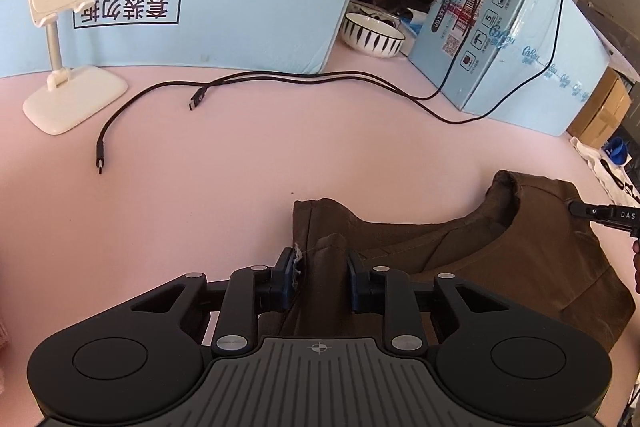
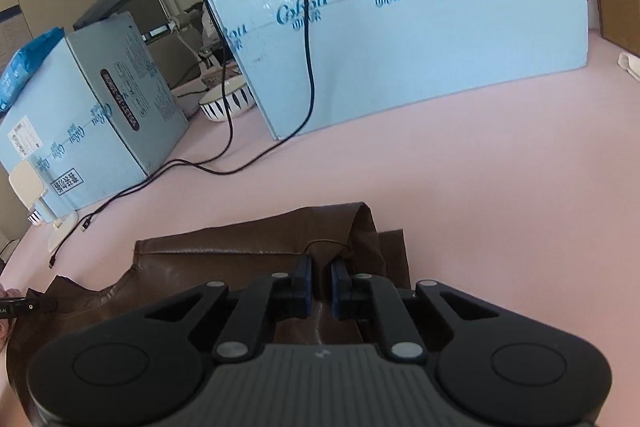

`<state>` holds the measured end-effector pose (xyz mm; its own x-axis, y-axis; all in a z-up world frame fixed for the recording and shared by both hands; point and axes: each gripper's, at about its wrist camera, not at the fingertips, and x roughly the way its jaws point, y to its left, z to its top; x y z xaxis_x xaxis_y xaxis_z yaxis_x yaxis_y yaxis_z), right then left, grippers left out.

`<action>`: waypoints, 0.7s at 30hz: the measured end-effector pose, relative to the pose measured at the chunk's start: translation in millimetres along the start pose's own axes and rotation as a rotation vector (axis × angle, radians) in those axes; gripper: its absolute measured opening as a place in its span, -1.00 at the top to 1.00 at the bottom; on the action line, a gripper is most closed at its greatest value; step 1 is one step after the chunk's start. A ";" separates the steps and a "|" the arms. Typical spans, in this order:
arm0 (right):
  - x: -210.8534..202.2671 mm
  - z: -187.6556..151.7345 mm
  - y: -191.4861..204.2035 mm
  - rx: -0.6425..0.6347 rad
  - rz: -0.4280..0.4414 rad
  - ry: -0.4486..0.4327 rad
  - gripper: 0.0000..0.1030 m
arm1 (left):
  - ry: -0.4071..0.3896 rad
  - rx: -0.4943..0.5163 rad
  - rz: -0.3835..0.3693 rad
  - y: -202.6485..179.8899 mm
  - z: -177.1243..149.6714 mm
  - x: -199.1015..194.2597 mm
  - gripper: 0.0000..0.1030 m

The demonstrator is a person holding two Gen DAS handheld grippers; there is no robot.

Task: Fold clothes

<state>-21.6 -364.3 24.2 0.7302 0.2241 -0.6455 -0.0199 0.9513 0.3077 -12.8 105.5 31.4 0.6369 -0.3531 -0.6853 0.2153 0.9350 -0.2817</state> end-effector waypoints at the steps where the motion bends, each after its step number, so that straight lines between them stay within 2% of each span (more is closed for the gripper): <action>1: -1.6 -0.2 0.8 0.000 -0.004 -0.008 0.73 | -0.013 0.010 0.012 -1.4 0.5 -4.2 0.07; 2: -4.6 0.3 1.9 -0.002 -0.007 -0.018 0.60 | -0.027 0.020 0.025 -2.8 1.0 -8.6 -0.41; 3: -8.6 0.9 3.5 -0.007 -0.020 -0.034 0.50 | -0.038 0.039 0.032 -5.3 1.1 -13.7 -0.67; 4: -13.4 1.2 6.0 -0.018 -0.040 -0.057 0.42 | -0.049 0.057 0.039 -7.9 1.2 -18.9 -0.67; 6: -23.1 1.6 12.0 -0.047 -0.078 -0.104 -0.07 | -0.069 0.082 0.061 -14.4 1.3 -30.2 -0.67; 7: -28.6 1.5 15.4 -0.057 -0.093 -0.131 -0.37 | -0.078 0.088 0.077 -18.5 1.3 -36.3 -0.67; 8: -38.1 0.5 19.7 -0.061 -0.094 -0.164 -0.47 | -0.084 0.088 0.085 -23.5 1.1 -42.0 -0.68; 10: -55.4 -0.4 30.3 -0.065 -0.067 -0.190 -0.46 | -0.083 0.088 0.088 -36.6 -0.3 -51.0 -0.69; 15: -68.2 -13.1 80.7 -0.143 0.024 -0.073 -0.43 | -0.056 0.166 0.035 -84.2 -13.5 -57.0 -0.71; 18: -58.5 -38.4 121.9 -0.280 0.109 0.034 -0.27 | -0.039 0.231 0.047 -110.0 -26.3 -48.0 -0.72; 19: -54.5 -45.9 131.6 -0.317 0.114 0.059 -0.23 | -0.022 0.250 0.058 -114.3 -30.1 -42.6 -0.72; 21: -44.7 -68.4 154.7 -0.440 0.063 0.101 -0.20 | 0.028 0.275 0.076 -117.1 -37.6 -29.5 -0.72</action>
<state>-104.0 -212.7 52.9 0.6483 0.2833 -0.7067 -0.3663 0.9298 0.0367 -84.6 5.2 59.4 0.6389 -0.2790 -0.7169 0.3628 0.9310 -0.0390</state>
